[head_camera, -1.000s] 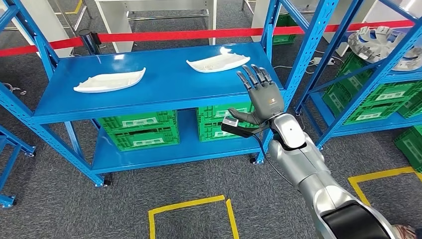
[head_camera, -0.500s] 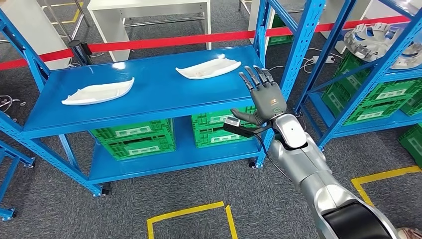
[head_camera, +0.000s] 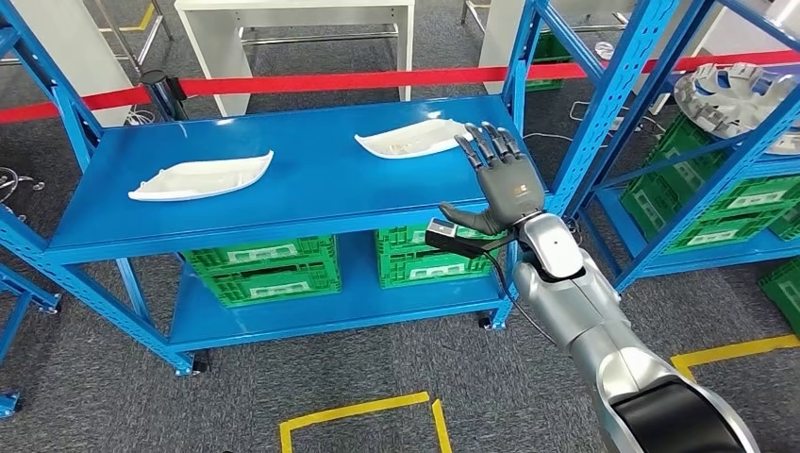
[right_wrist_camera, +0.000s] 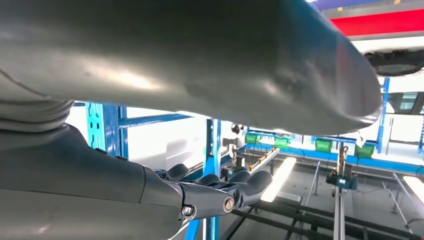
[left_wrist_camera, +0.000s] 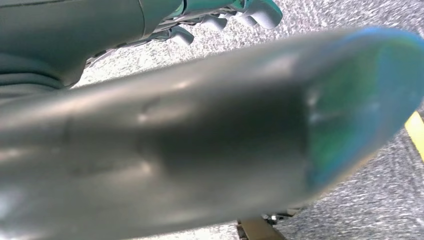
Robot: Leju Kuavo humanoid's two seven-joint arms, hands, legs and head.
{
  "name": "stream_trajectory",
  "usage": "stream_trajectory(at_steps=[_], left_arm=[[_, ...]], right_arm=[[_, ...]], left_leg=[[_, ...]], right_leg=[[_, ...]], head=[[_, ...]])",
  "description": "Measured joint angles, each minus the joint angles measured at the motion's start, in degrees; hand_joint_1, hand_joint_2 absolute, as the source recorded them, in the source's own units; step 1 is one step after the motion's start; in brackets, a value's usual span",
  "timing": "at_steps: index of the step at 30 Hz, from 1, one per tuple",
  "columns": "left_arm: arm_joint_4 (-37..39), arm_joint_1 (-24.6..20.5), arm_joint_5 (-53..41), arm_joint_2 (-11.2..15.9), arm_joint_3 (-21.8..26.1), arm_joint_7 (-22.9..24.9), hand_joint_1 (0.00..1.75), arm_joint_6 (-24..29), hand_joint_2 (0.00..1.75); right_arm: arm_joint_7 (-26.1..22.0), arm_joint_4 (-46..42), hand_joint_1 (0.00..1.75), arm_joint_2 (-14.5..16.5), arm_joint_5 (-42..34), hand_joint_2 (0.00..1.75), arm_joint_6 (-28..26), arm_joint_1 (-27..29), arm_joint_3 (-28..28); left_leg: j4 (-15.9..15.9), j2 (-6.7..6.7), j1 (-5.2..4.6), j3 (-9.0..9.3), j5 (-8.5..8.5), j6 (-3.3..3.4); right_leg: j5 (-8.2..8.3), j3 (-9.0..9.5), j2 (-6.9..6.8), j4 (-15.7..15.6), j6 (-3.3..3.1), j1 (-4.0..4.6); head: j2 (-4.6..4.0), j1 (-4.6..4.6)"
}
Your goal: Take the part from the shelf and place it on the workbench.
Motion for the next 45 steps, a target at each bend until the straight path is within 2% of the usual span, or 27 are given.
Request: stream_trajectory(at_steps=[2,3,6,8,9,11,12,13,14,16,17,18,21,23,25,27,28,29,31,33,34,38,40,42,43,44,45], left_arm=[[0.0,-0.1,0.0,0.0,0.0,0.0,0.0,0.0,0.0],[0.0,-0.1,0.0,0.0,0.0,0.0,0.0,0.0,0.0],[0.0,-0.2,0.0,0.1,0.0,0.0,0.0,0.0,0.0],[-0.1,-0.2,0.0,0.1,0.0,0.0,0.0,0.0,0.0],[-0.1,-0.3,0.0,0.1,0.0,0.0,0.0,0.0,0.0],[0.0,-0.2,0.0,0.1,0.0,0.0,0.0,0.0,0.0],[0.0,-0.1,0.0,0.1,0.0,0.0,0.0,0.0,0.0],[0.0,0.0,0.0,0.1,0.0,0.0,0.0,0.0,0.0],[0.0,0.0,0.0,0.1,0.0,0.0,0.0,0.0,0.0],[0.0,0.1,0.0,0.2,0.0,0.0,0.0,0.0,0.0],[0.0,0.1,0.0,0.2,0.0,0.0,0.0,0.0,0.0],[0.0,0.1,0.0,0.2,0.0,-0.1,0.0,0.0,0.0],[0.0,0.1,0.2,0.2,0.0,-0.2,0.0,0.0,0.0],[0.0,0.3,0.3,0.1,0.1,-0.3,0.0,0.0,0.0],[0.0,0.3,0.3,0.1,0.1,-0.4,0.0,0.0,0.0],[0.0,0.3,0.3,0.1,0.1,-0.4,0.0,0.0,0.0],[0.0,0.4,0.3,0.1,0.1,-0.4,0.0,0.0,0.0],[0.0,0.5,0.2,0.1,0.1,-0.4,0.0,0.0,0.0],[0.1,0.6,0.0,-0.1,0.1,-0.4,0.0,-0.1,0.0],[0.1,0.5,-0.2,-0.3,0.1,-0.4,0.0,-0.2,0.0],[0.0,0.4,-0.4,-0.3,0.1,-0.4,0.0,-0.3,0.0],[0.0,0.1,-0.8,-0.4,0.1,0.1,0.0,-0.5,0.0],[0.0,-0.2,-0.9,-0.4,0.1,0.1,0.0,-0.6,0.0],[0.0,-0.3,-0.9,-0.5,0.1,0.2,0.0,-0.6,0.0],[0.0,-0.2,-1.0,-0.5,0.1,0.2,0.0,-0.6,0.0],[0.0,-0.1,-1.0,-0.5,0.1,0.2,0.0,-0.6,0.0],[0.0,-0.1,-1.0,-0.5,0.1,0.2,0.0,-0.6,0.0]], right_arm=[[0.0,0.1,0.0,0.0,0.0,0.0,0.0,-0.2,-0.1],[0.0,0.1,0.0,0.0,0.0,0.0,0.0,-0.2,-0.1],[0.0,0.2,0.0,-0.1,0.0,0.0,0.0,-0.3,-0.1],[0.0,0.2,0.0,-0.1,0.0,0.0,0.0,-0.5,-0.2],[-0.1,0.2,0.0,0.0,0.0,0.0,0.0,-0.6,-0.2],[-0.1,0.3,0.0,0.0,0.0,0.0,0.0,-0.6,-0.1],[-0.1,0.4,0.0,0.0,0.0,0.0,0.0,-0.5,-0.1],[-0.2,0.5,0.0,0.0,0.0,0.0,0.0,-0.5,-0.1],[-0.3,0.7,0.0,0.0,0.0,0.0,-0.1,-0.4,-0.1],[-0.6,0.8,0.0,0.0,0.0,0.0,-0.1,-0.5,-0.2],[-0.8,0.9,0.0,0.0,0.0,0.0,-0.1,-0.6,-0.2],[-0.9,1.0,0.0,0.1,0.0,0.0,-0.2,-0.8,-0.1],[-1.1,1.1,0.0,0.2,-0.1,0.0,-0.2,-1.1,-0.1],[-1.5,1.2,0.0,0.3,-0.3,0.0,-0.1,-1.5,-0.1],[-1.9,1.3,0.0,0.3,-0.4,0.0,-0.1,-1.8,-0.1],[-2.4,1.5,0.0,0.3,-0.5,0.0,0.0,-1.5,-0.1],[-2.8,1.6,0.0,0.3,-0.6,0.0,0.0,-1.2,-0.1],[-3.3,1.7,0.0,0.3,-0.8,0.0,0.0,-1.0,-0.1],[-4.3,1.7,0.0,0.3,-1.3,0.0,0.0,-0.8,-0.1],[-5.1,1.7,0.0,0.5,-1.5,0.0,0.3,-0.8,-0.1],[-5.5,1.8,0.0,0.6,-1.5,0.0,0.5,-0.7,0.0],[-6.4,1.8,0.0,1.4,-1.4,0.0,1.4,-0.5,0.1],[-6.6,1.8,0.0,1.9,-1.4,0.0,1.6,-0.6,0.1],[-6.7,1.8,0.0,2.1,-1.4,0.0,1.8,-0.5,0.3],[-6.7,1.9,0.0,2.2,-1.3,0.0,1.9,-0.4,0.4],[-6.8,1.9,0.0,2.3,-1.3,0.0,1.9,-0.2,0.4],[-6.8,1.9,0.0,2.3,-1.4,0.0,1.9,-0.1,0.5]], left_leg=[[0.1,-0.05,-0.16,0.72,-0.87,-0.52],[0.1,-0.08,-0.23,0.86,-1.17,-0.83],[-0.2,-0.04,-0.25,1.16,-1.72,-1.77],[1.7,0.06,-0.22,0.49,-2.73,-2.36],[4.5,0.09,-0.12,-1.01,-3.84,-2.62],[12.5,0.12,0.0,-5.8,-6.34,-3.07],[15.5,0.13,0.05,-8.03,-6.67,-3.21],[16.5,0.13,0.06,-9.31,-5.83,-3.26],[15.2,0.14,0.06,-9.44,-3.86,-3.23],[7.8,0.17,0.04,-7.11,1.68,-2.9],[4.2,0.19,-0.07,-5.62,3.36,-2.68],[1.7,0.19,-0.17,-4.57,4.06,-2.4],[0.3,0.09,-0.3,-3.7,2.98,-1.44],[-0.2,0.07,-0.09,-3.0,2.6,-0.73],[-0.5,0.12,0.05,-2.18,2.04,-0.13],[-0.5,0.08,0.06,-1.46,1.29,0.05],[-0.5,0.02,0.06,-0.99,0.86,0.0],[-0.4,-0.04,0.07,-0.41,0.37,-0.11],[-0.3,-0.12,0.1,0.94,-0.73,-0.46],[-0.1,-0.2,-0.03,1.83,-1.77,-1.07],[-0.1,-0.23,-0.11,2.04,-2.11,-1.42],[0.2,-0.07,-0.06,2.2,-3.17,-2.74],[5.1,0.09,0.01,-0.27,-5.2,-3.21],[13.3,0.14,0.04,-5.47,-7.63,-3.43],[16.2,0.14,0.05,-7.71,-7.82,-3.45],[17.0,0.14,0.04,-9.02,-6.74,-3.37],[15.4,0.14,0.03,-9.1,-4.45,-3.21]], right_leg=[[3.27,2.99,-0.04,-7.4,-0.54,0.22],[3.59,3.8,-0.05,-9.2,-0.81,0.37],[2.99,4.4,0.1,-10.0,-1.66,0.43],[2.67,5.21,0.14,-10.3,-2.45,0.12],[2.4,5.69,0.11,-10.4,-2.8,0.03],[1.67,6.48,0.06,-10.4,-3.25,0.09],[1.26,6.92,0.08,-10.4,-3.28,0.12],[0.84,7.42,0.12,-10.4,-3.26,0.13],[0.38,8.02,0.16,-10.4,-3.2,0.13],[-0.68,9.3,0.19,-10.4,-2.95,0.11],[-1.17,9.68,0.22,-10.4,-2.69,0.2],[-1.53,9.83,0.24,-10.4,-2.39,0.27],[-2.11,9.91,0.26,-10.7,-1.39,0.33],[-2.93,9.55,0.16,-9.2,-0.72,0.25],[-5.24,6.08,0.07,-2.9,-0.15,0.11],[-7.26,0.75,0.06,5.0,0.19,-0.02],[-6.79,-1.01,0.05,6.7,0.27,-0.06],[-5.14,-1.67,0.04,6.1,0.27,-0.11],[0.4,0.04,-0.03,-0.6,0.14,-0.21],[3.45,2.68,-0.11,-7.2,-0.29,-0.04],[3.69,3.42,-0.09,-8.9,-0.63,0.07],[2.53,4.4,0.22,-9.6,-2.33,0.1],[2.0,5.28,0.19,-9.8,-3.06,-0.06],[1.27,6.02,0.11,-9.9,-3.44,0.04],[0.88,6.43,0.12,-9.9,-3.49,0.1],[0.44,6.98,0.16,-9.9,-3.51,0.16],[-0.04,7.65,0.2,-9.9,-3.49,0.19]], head=[[0.0,0.02],[0.0,0.02],[0.0,0.04],[0.0,-0.14],[0.0,-0.25],[0.0,-0.39],[0.0,-0.37],[0.0,-0.37],[0.0,-0.38],[0.0,-0.35],[0.0,-0.37],[0.0,-0.36],[0.0,-0.26],[0.0,-0.13],[0.0,0.01],[0.0,0.06],[0.0,0.09],[0.0,0.11],[0.0,0.16],[0.0,0.21],[0.0,0.24],[0.0,0.13],[0.0,-0.04],[0.0,-0.14],[0.0,-0.15],[0.0,-0.15],[0.0,-0.14]])
